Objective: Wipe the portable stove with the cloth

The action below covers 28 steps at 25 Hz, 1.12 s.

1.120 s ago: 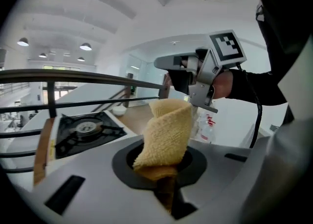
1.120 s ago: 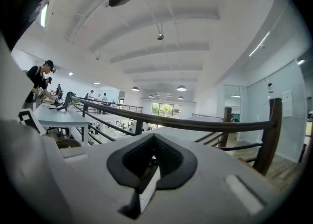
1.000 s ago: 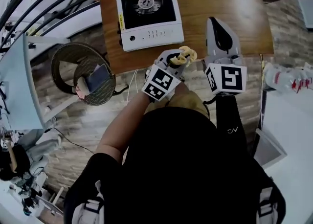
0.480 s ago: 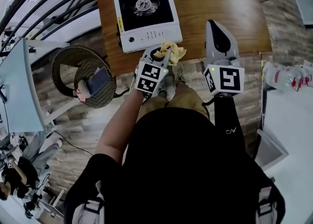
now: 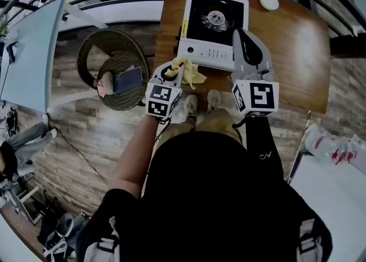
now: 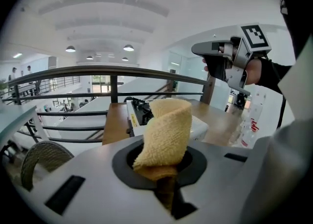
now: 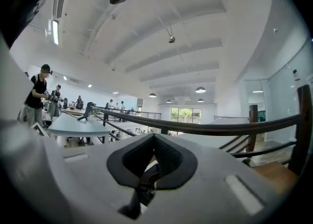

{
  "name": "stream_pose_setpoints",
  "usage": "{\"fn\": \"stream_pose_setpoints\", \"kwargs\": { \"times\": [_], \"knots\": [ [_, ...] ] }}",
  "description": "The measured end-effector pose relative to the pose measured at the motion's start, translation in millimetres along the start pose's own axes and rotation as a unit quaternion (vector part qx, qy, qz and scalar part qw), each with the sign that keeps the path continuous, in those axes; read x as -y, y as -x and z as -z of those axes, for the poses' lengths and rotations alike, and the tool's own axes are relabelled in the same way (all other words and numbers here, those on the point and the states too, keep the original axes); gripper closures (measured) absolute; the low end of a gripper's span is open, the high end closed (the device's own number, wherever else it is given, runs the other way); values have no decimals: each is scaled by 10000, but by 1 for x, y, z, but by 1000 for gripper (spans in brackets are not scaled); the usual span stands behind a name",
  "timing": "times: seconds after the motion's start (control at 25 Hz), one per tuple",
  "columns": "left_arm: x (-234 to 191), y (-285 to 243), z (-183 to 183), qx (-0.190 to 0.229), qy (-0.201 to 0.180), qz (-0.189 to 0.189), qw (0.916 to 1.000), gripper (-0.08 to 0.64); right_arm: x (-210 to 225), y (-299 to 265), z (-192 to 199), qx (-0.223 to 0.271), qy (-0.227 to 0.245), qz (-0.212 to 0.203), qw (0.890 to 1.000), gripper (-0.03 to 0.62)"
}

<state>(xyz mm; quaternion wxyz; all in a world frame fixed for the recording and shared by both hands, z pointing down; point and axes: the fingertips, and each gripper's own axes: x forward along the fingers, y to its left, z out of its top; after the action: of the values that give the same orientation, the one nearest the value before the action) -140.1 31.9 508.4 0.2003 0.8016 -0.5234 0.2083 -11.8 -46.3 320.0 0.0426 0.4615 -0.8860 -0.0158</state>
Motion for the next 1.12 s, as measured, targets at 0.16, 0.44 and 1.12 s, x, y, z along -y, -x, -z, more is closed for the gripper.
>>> {"fn": "stream_pose_setpoints", "kwargs": {
  "times": [0.16,0.44,1.12],
  "knots": [
    [-7,2,-7,97,-7,-227,9997,531,-10,-20,6,-26,9,-415,9991,589],
    [-26,14,-49,569,129,-729,9956,531,14,-40,8,-17,-76,-679,9977,589],
    [-144,-54,-168,968,-436,-1219,9868,531,73,-113,-3,100,-299,-138,9994,589]
  ]
}}
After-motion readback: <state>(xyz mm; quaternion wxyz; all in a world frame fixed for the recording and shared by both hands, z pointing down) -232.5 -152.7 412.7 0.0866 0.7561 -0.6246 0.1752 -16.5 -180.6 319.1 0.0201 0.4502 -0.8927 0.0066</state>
